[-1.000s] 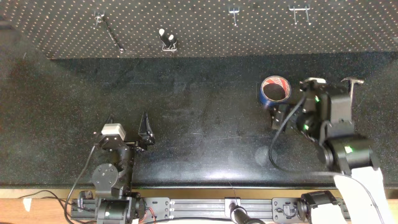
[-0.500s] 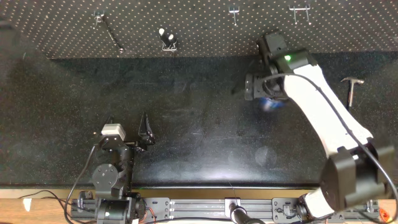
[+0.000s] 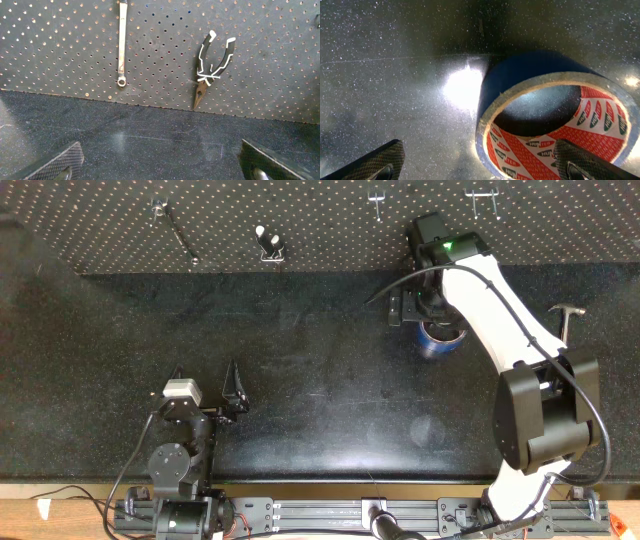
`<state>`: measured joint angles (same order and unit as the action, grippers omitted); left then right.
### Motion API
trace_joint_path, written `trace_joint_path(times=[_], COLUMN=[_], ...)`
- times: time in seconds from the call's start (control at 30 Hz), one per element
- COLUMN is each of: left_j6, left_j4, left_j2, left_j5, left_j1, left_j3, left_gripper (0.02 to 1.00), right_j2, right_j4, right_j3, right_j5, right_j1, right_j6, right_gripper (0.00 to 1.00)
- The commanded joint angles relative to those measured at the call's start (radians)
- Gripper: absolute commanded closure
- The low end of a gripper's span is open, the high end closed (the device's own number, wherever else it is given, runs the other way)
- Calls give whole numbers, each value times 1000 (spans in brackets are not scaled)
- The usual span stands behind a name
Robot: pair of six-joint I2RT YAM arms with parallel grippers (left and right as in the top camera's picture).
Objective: Place Tools Onto Pegboard
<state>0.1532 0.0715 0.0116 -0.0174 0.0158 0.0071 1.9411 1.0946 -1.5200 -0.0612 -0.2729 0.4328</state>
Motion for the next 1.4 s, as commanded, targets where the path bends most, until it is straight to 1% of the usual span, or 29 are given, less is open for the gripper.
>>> trace_joint_path(times=[0.03, 0.07, 0.1, 0.4, 0.43, 0.47, 0.5, 0.53, 0.57, 0.6, 0.63, 0.67, 0.83, 0.97, 1.03, 1.07, 1.13, 1.27, 1.37, 1.4], left_j6=[-16, -16, -16, -16, -16, -16, -16, -16, -16, -16, -16, -16, -16, -16, -16, -16, -16, -16, -16, -16], left_j4=[8, 8, 8, 8, 8, 8, 8, 8, 8, 8, 8, 8, 8, 8, 8, 8, 8, 8, 8, 8], left_j2=[-8, -8, -8, -8, -8, -8, -8, -8, -8, -8, -8, -8, -8, -8, -8, -8, -8, -8, -8, -8], left_j5=[11, 11, 11, 11, 11, 11, 11, 11, 11, 11, 11, 11, 11, 11, 11, 11, 11, 11, 11, 11], left_j1=[-3, -3, -3, -3, -3, -3, -3, -3, -3, -3, -3, -3, -3, -3, -3, -3, -3, -3, -3, -3], left_j3=[-2, -2, -2, -2, -2, -2, -2, -2, -2, -2, -2, -2, -2, -2, -2, -2, -2, -2, -2, -2], left_gripper=[23, 23, 23, 23, 23, 23, 23, 23, 23, 20, 23, 23, 23, 23, 23, 20, 23, 23, 23, 23], right_j2=[17, 19, 27, 68, 68, 68, 68, 68, 68, 68, 70, 76, 42, -202, -332, -409, -481, -553, -555, -558], right_j4=[-4, -3, -5, -38, -38, -38, -38, -37, -37, -37, -37, -37, -34, -45, -44, -38, -37, -93, -187, -249], right_j3=[-20, -20, -20, -20, -20, -20, -20, -20, -20, -19, -19, -19, -19, -19, -19, -19, -9, -6, -6, -6], right_j5=[55, 71, 77, 77, 78, 78, 78, 78, 79, 81, 82, 82, 77, 73, 69, 45, 22, 36, 170, 243], right_j1=[1, 2, 0, -10, -10, -10, -10, -10, -10, -10, -10, -10, -16, -80, -104, -111, -114, -182, -285, -322], right_j6=[0, 0, -39, -129, -132, -132, -132, -132, -132, -132, -132, -132, -132, -111, -47, -30, -29, -30, -26, -26], right_gripper=[25, 25, 27, 18, 112, 233, 408, 507, 667, 741, 847, 919, 925, 925, 925, 925, 925, 925, 928, 928])
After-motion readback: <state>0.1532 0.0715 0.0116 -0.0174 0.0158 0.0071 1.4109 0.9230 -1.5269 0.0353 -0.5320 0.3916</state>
